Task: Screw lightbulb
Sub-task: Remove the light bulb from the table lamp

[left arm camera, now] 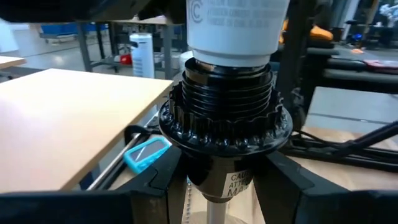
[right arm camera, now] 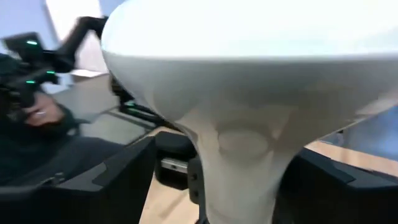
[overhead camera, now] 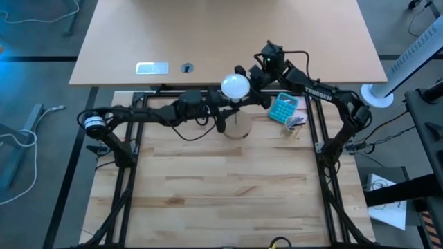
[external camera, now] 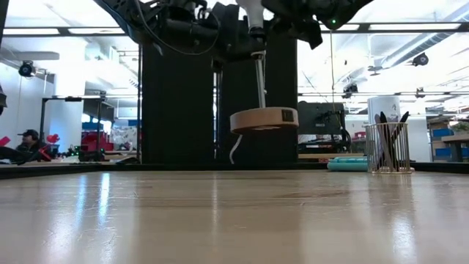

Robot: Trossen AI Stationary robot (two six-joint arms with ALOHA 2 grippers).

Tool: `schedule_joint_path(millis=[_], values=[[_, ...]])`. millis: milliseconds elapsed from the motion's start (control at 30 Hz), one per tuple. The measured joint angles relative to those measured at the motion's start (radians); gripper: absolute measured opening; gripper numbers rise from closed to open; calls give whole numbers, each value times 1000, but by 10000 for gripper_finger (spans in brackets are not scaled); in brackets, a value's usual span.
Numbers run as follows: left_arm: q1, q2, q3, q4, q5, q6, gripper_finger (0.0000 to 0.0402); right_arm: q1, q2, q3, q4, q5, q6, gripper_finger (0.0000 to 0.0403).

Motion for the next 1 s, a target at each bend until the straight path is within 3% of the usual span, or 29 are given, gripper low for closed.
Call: schedule_joint_path(millis=[300, 600, 800, 1000], values=[[-32, 1, 0, 33, 21, -15, 137, 1, 0, 1, 2, -32, 42, 257], [-28, 2, 0, 23, -65, -40, 137, 1, 0, 1, 4, 102, 27, 184], [-4, 1, -1, 17, -123, -65, 137, 1, 0, 2, 4, 251, 18, 135], [37, -17, -1, -34, -243, -66, 137, 10, -1, 3, 11, 502, -7, 147]])
